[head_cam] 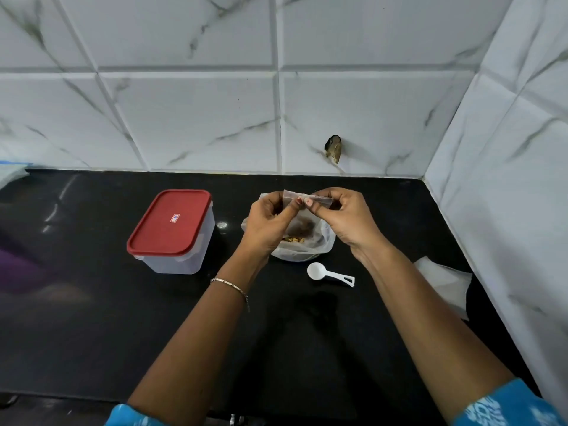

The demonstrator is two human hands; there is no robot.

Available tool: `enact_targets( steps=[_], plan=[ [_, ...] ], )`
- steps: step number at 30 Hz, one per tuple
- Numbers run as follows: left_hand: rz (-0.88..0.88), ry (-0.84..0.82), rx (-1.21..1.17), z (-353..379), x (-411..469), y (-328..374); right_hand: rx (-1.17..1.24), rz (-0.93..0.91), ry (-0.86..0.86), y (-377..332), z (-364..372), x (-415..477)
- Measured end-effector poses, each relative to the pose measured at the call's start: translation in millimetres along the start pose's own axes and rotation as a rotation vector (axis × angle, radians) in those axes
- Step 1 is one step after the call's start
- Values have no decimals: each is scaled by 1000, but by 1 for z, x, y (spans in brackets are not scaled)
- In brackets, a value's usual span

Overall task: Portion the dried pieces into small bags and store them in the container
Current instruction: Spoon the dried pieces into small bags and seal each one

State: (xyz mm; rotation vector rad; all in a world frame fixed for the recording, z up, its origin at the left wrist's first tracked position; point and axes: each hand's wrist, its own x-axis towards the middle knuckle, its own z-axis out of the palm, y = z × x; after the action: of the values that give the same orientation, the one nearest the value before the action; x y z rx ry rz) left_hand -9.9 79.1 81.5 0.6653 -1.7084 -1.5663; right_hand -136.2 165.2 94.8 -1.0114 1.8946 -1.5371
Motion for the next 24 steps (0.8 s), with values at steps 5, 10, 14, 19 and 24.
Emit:
enact_targets(
  steps=[5,10,14,19,24],
  plan=[
    [14,58,2,-1,-8,-9,-174,-60,140,1,15,-9],
    [-8,73,-38,-9,-12,-10,-181,-40,107,0,19,-11],
    [-20,82,-82,-16,-15,-16,-226,-6,166,3,25,-13],
    [16,135,-109,-26,-18,-31,-237,-2,309,13,35,-15],
    [31,129,-137,-34,-18,-52,-47,-12,276,38,48,-13]
  ],
)
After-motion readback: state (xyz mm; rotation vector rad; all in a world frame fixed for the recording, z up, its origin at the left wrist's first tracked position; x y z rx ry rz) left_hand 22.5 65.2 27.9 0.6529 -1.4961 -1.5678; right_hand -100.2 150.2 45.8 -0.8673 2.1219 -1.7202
